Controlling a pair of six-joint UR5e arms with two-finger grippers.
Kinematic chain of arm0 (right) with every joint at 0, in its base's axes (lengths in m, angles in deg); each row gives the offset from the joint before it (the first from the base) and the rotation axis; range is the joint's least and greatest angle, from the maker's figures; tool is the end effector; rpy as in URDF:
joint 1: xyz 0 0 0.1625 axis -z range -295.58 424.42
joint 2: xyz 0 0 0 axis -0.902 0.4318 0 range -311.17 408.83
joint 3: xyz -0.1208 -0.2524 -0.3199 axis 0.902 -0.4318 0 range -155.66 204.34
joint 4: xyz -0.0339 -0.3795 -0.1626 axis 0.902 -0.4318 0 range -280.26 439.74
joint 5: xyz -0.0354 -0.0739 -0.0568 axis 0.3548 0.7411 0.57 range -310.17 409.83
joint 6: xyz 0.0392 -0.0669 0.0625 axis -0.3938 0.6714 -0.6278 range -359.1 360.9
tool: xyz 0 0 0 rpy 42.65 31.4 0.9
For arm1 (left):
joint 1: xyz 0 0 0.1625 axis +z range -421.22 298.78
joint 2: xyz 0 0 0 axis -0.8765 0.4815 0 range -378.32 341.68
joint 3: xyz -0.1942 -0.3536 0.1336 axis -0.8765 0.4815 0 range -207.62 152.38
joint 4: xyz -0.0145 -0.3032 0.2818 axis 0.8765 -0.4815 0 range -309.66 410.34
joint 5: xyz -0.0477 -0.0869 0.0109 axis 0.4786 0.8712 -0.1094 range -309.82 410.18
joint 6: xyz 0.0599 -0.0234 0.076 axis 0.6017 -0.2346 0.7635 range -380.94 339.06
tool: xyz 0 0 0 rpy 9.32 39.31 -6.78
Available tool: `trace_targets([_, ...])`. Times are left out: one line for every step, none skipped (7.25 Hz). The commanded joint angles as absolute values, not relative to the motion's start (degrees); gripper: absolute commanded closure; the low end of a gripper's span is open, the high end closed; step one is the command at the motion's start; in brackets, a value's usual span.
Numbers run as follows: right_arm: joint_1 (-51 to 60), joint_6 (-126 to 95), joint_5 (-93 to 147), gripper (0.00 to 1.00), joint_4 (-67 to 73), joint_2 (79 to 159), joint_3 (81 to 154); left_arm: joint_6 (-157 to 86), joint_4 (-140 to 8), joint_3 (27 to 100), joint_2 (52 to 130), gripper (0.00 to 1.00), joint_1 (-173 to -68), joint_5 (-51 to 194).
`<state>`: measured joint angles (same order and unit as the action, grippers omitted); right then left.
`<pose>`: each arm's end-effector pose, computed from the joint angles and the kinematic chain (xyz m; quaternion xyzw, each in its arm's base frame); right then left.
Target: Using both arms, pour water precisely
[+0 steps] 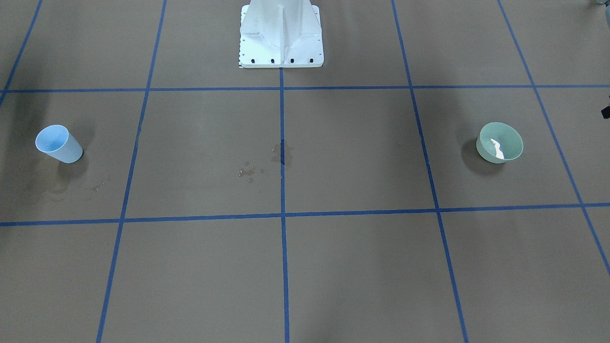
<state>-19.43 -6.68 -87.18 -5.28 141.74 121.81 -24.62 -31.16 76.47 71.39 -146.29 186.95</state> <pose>0.0088 -0.4827 0.6062 0.0282 -0.4037 -0.0217 0.9142 -0.0190 -0.4878 0.5526 0.0126 0.3985 0.0284 0.9166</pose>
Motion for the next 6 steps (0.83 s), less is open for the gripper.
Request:
trace_targets([-19.4,-6.8,-87.0,0.00,-5.3,141.6,121.5,-24.6,-31.1,76.9,71.1,0.00,-146.3,187.0])
trace_targets([-19.4,-6.8,-87.0,0.00,-5.3,141.6,121.5,-24.6,-31.1,76.9,71.1,0.00,-146.2,187.0])
trace_targets([-19.4,-6.8,-87.1,0.00,-5.3,141.6,121.8,-24.6,-31.1,77.0,71.1,0.00,-146.2,187.0])
trace_targets([-19.4,-6.8,-87.1,0.00,-5.3,141.6,121.5,-24.6,-31.1,77.2,71.1,0.00,-146.2,187.1])
trace_targets([-19.3,-6.7,-87.0,0.00,-5.3,141.6,121.4,-24.6,-31.0,77.3,70.9,0.00,-146.1,187.1])
trace_targets([-19.3,-6.8,-87.0,0.00,-5.3,141.6,121.4,-24.6,-31.1,77.2,70.8,0.00,-146.1,187.1])
